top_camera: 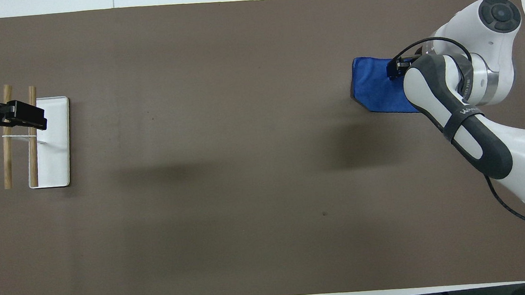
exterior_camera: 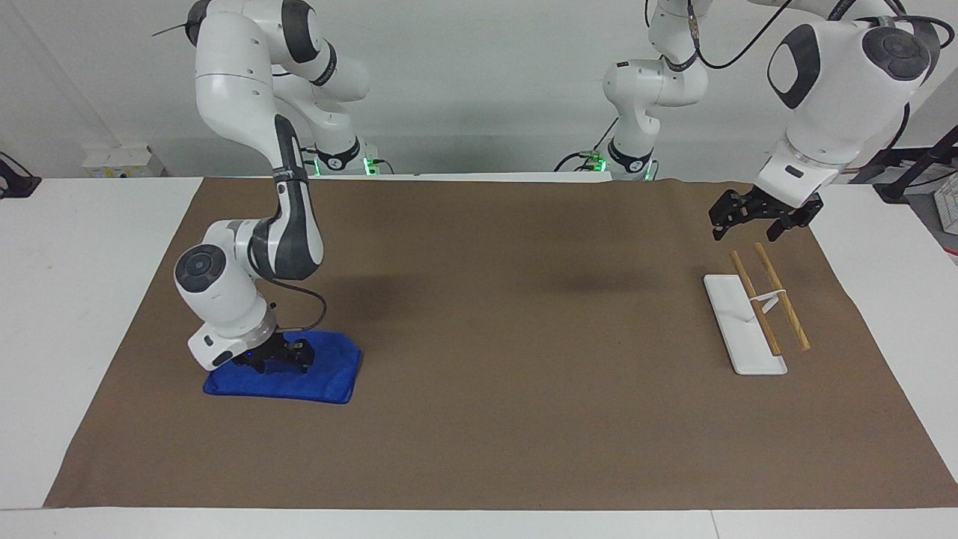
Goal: Right arm passes towel to left arm to hang
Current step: 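Reach the right gripper down onto the blue towel and grasp it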
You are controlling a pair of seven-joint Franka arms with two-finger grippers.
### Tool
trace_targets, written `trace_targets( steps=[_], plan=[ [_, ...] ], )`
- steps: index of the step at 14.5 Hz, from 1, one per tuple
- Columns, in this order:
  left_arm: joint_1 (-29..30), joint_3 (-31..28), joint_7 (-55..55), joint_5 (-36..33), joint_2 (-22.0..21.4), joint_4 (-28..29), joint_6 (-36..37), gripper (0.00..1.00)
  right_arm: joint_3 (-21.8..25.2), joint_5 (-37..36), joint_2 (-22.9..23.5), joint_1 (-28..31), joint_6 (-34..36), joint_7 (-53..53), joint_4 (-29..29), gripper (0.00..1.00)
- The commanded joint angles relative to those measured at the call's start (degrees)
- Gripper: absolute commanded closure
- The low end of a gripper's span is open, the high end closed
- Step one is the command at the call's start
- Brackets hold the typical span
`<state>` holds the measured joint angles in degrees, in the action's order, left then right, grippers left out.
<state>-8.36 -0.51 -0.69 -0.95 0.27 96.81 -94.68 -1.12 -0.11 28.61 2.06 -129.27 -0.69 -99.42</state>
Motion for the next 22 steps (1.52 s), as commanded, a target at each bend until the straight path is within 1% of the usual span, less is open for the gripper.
trace_targets(
  steps=[1,4,7,8,12,15,16,17,18,20,21,22],
  plan=[
    [0.1,0.2,0.8,0.2,-1.0,1.0,0.4,0.01,-0.5,0.2,0.7,0.7,-1.4,-0.6,-0.4,0.11],
    [0.0,0.3,0.8,0.2,-1.0,1.0,0.4,0.01,-0.5,0.2,0.7,0.6,-2.5,-0.5,-0.8,0.15],
    [0.0,0.3,0.8,0.2,-1.0,1.0,0.4,0.01,-0.5,0.2,0.5,0.5,-2.7,-0.5,-2.2,0.24],
    [0.0,0.3,0.8,0.2,-1.0,1.0,0.4,0.01,-0.5,0.2,0.4,0.5,-2.6,-0.5,-2.2,0.30],
    [0.0,0.3,0.8,0.2,-1.0,1.0,0.4,0.01,-0.5,0.2,0.2,0.4,-2.0,-0.4,-2.4,0.63],
    [0.0,0.3,0.8,0.2,-1.0,1.0,0.4,0.01,-0.5,0.2,0.2,0.5,-1.6,-0.4,-2.4,0.94],
    [0.0,0.3,0.8,0.2,-1.0,1.0,0.4,0.01,-0.6,0.3,0.2,0.4,-1.4,-0.4,-2.2,1.00],
    [0.0,0.3,0.8,0.2,-1.0,1.0,0.4,0.01,-0.6,0.4,0.2,0.2,0.1,-0.4,-1.2,1.00],
    [0.0,0.3,0.8,0.2,-1.0,1.0,0.4,0.01,-0.6,0.9,0.2,0.1,3.5,-0.4,1.2,1.00],
    [0.0,0.4,0.8,0.2,-1.0,1.0,0.4,0.01,-0.6,1.3,0.8,0.0,12.3,-0.6,8.1,1.00],
    [0.0,0.3,0.8,0.2,-1.0,1.0,0.4,0.01,-1.3,1.6,1.1,0.0,15.2,-0.8,10.2,1.00],
    [0.0,0.4,0.8,0.2,-1.0,1.0,0.4,0.01,-1.6,3.6,1.1,0.0,17.4,-1.0,11.8,1.00]
  ],
)
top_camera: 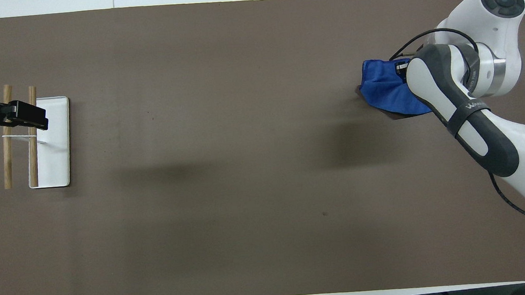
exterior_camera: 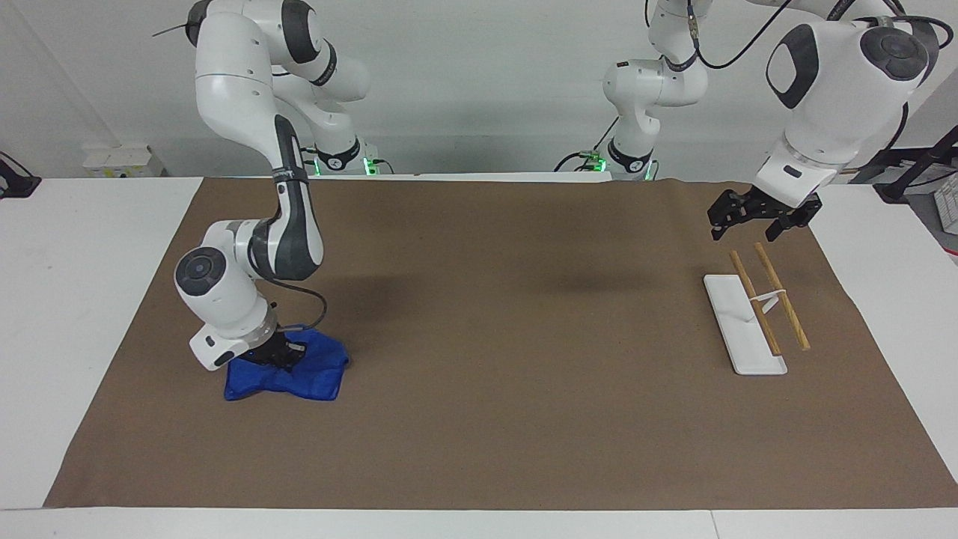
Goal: Right arm passes towel to left arm to hang
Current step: 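Lift the towel with the right gripper while the left gripper reaches toward it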
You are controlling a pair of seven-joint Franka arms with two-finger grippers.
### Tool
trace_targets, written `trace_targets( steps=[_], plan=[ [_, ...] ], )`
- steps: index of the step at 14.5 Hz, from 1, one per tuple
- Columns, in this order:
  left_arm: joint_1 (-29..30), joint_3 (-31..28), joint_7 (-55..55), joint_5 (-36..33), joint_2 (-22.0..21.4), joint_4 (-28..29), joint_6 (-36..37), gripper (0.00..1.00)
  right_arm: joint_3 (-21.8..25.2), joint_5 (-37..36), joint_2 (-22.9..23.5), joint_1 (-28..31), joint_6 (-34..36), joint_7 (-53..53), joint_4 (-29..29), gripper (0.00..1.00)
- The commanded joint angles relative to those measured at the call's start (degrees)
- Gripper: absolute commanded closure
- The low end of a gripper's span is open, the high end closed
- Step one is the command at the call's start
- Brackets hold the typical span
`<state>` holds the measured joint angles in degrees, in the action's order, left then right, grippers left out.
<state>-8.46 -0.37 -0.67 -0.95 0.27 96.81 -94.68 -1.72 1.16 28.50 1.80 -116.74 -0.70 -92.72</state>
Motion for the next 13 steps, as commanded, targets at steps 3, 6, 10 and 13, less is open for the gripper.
trace_targets(
  steps=[3,6,10,13],
  plan=[
    [0.1,0.3,0.8,0.2,-1.0,1.0,0.3,0.01,-1.2,5.8,1.1,-0.2,12.2,-3.6,9.7,1.00],
    [0.1,0.3,1.2,0.4,-1.0,1.0,0.2,0.01,-2.8,10.9,0.5,-2.7,18.3,-12.7,13.7,1.00],
    [0.1,0.5,6.5,3.3,-1.0,0.9,0.3,0.01,-3.8,25.7,-1.2,-4.3,18.4,-24.5,13.7,1.00],
    [0.2,1.9,18.9,7.3,-1.0,1.0,0.7,0.01,-3.8,36.9,-2.8,-6.1,17.3,-33.7,13.4,1.00]
  ],
)
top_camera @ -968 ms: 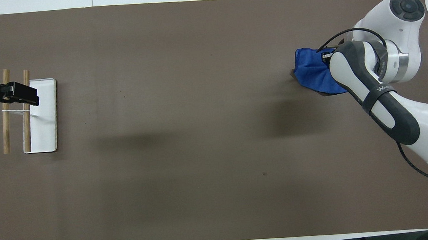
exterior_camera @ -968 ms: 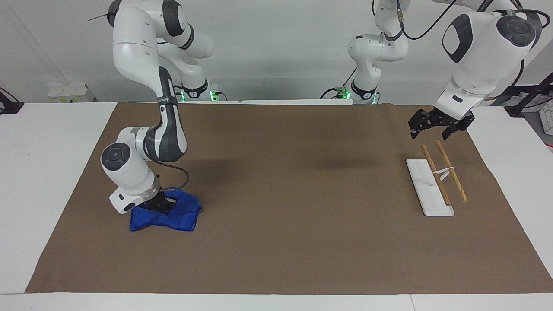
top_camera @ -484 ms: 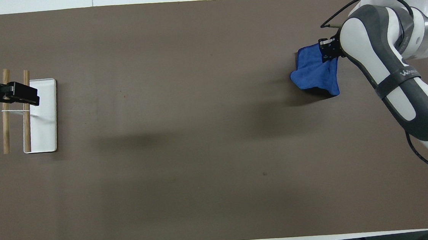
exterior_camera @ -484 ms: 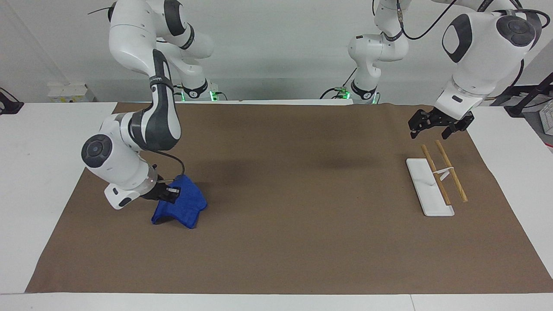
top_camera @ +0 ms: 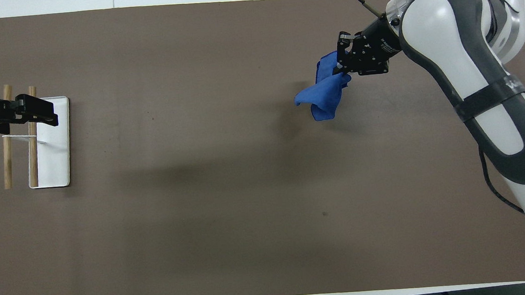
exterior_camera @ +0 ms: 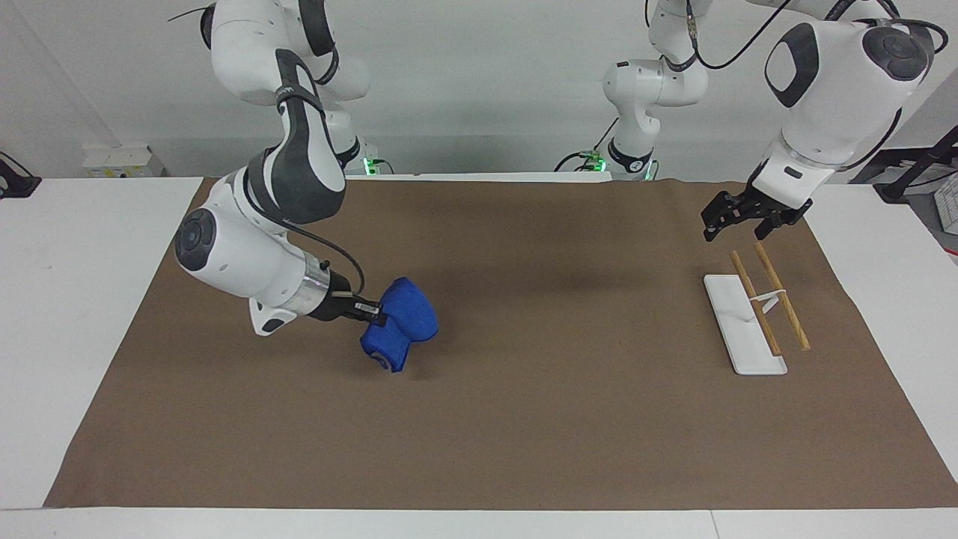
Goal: Right arm passes towel to left arm to hang
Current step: 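Lift the towel with the right gripper while the left gripper reaches toward it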
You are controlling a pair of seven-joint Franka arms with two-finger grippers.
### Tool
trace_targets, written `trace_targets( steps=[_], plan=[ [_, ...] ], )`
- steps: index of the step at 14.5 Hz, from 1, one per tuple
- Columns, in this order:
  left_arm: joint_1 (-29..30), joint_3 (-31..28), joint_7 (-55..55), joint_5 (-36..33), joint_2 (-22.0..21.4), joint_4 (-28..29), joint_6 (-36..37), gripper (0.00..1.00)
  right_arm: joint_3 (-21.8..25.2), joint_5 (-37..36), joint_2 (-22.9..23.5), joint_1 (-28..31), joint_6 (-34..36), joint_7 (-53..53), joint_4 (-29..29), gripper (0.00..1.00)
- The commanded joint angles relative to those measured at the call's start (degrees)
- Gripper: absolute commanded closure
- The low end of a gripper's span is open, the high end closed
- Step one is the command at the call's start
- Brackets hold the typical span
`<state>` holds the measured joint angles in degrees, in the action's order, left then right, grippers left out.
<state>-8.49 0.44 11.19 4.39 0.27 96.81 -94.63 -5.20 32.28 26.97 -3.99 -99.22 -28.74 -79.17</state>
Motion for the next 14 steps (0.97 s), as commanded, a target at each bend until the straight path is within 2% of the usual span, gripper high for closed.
trace_targets(
  steps=[1,4,6,9,11,14],
  plan=[
    [0.2,2.0,12.2,3.2,-1.0,1.0,0.6,0.01,-0.3,10.1,-1.5,-1.0,-0.7,-8.5,-0.2,1.00],
    [0.6,5.0,29.1,6.5,-1.1,1.0,-0.3,0.01,-0.4,18.6,-2.8,-3.1,-6.2,-14.7,-1.9,1.00],
    [0.7,5.5,39.5,11.5,-1.1,1.7,-2.0,0.01,-0.3,24.5,-3.4,-5.3,-8.4,-17.9,-3.3,1.00],
    [0.8,6.2,50.7,17.1,-1.1,4.9,-8.1,0.01,-0.4,29.7,-6.0,-8.1,-15.4,-20.9,-8.3,1.00],
    [0.8,8.9,59.4,18.3,-0.7,5.1,-12.4,0.01,-0.4,35.1,-7.7,-10.0,-20.1,-21.0,-11.7,1.00],
    [0.8,11.9,65.8,19.6,0.6,5.9,-19.1,0.01,-0.4,42.1,-8.9,-11.3,-21.8,-21.5,-14.3,1.00]
  ],
)
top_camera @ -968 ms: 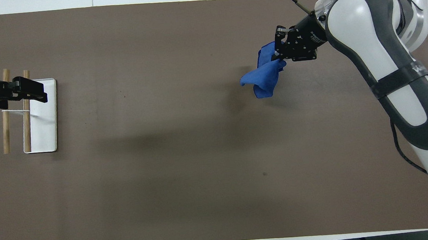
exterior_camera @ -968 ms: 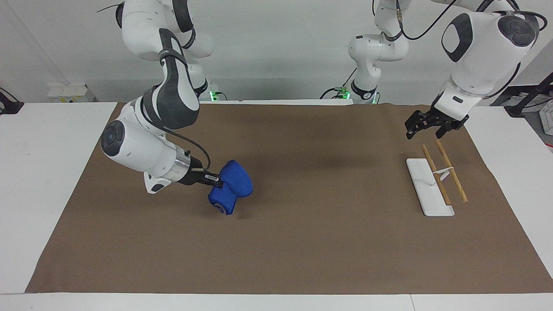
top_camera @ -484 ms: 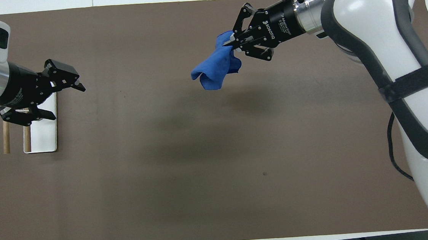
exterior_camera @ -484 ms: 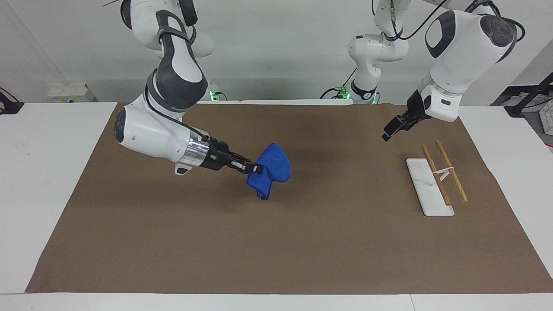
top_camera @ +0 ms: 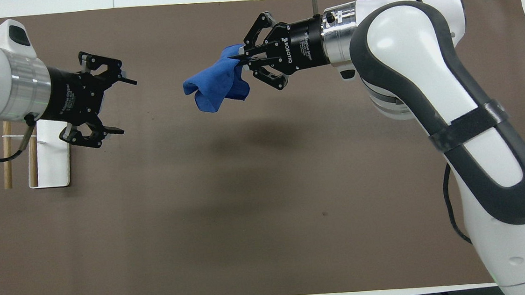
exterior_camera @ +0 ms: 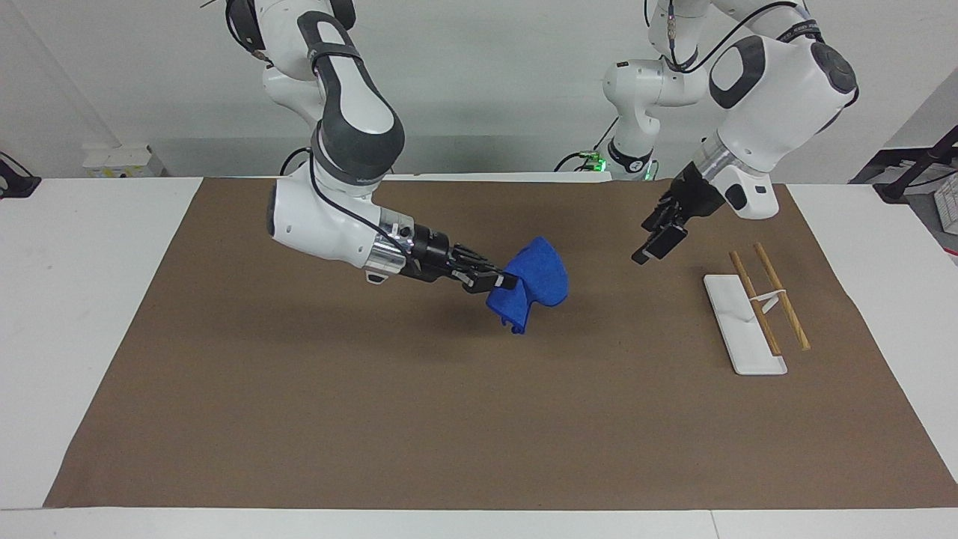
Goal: Right arm passes towel to left arm to hang
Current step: 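Grasp the towel with the left gripper beside the right gripper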
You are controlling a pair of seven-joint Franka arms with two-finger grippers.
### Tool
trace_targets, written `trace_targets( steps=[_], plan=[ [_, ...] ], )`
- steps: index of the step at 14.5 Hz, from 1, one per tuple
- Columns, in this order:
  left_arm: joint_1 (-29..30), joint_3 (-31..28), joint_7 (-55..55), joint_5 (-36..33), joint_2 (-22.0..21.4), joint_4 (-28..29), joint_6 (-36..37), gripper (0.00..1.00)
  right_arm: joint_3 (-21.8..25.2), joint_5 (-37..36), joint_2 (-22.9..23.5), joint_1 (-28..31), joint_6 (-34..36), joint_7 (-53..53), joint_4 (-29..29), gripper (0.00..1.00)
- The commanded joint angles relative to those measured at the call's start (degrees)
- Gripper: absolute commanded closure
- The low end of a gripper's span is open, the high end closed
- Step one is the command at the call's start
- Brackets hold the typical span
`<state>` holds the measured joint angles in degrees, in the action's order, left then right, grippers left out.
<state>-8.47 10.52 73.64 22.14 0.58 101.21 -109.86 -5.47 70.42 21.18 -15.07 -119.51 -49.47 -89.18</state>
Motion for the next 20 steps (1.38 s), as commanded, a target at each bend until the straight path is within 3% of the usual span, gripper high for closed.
trace_targets(
  steps=[1,5,14,16,20],
  plan=[
    [0.8,2.0,3.7,3.1,0.6,1.7,-5.9,0.02,-0.1,4.2,-3.2,-1.1,-1.8,-0.8,-4.6,1.00],
    [0.6,4.0,6.2,3.9,3.4,1.4,-13.5,0.03,-0.2,7.3,-3.5,-2.9,-4.6,-1.5,-5.7,1.00],
    [0.4,7.8,12.3,4.5,4.8,2.1,-16.1,0.09,-0.2,8.3,-3.8,-4.1,-6.9,-1.7,-6.6,1.00],
    [0.4,7.8,12.2,4.5,4.9,2.2,-17.0,0.20,-0.2,8.3,-3.8,-4.1,-7.0,-1.7,-6.6,1.00],
    [0.6,7.8,12.1,4.5,5.6,2.1,-17.5,0.56,-0.2,8.2,-3.8,-4.1,-7.1,-1.7,-6.5,1.00]
  ],
)
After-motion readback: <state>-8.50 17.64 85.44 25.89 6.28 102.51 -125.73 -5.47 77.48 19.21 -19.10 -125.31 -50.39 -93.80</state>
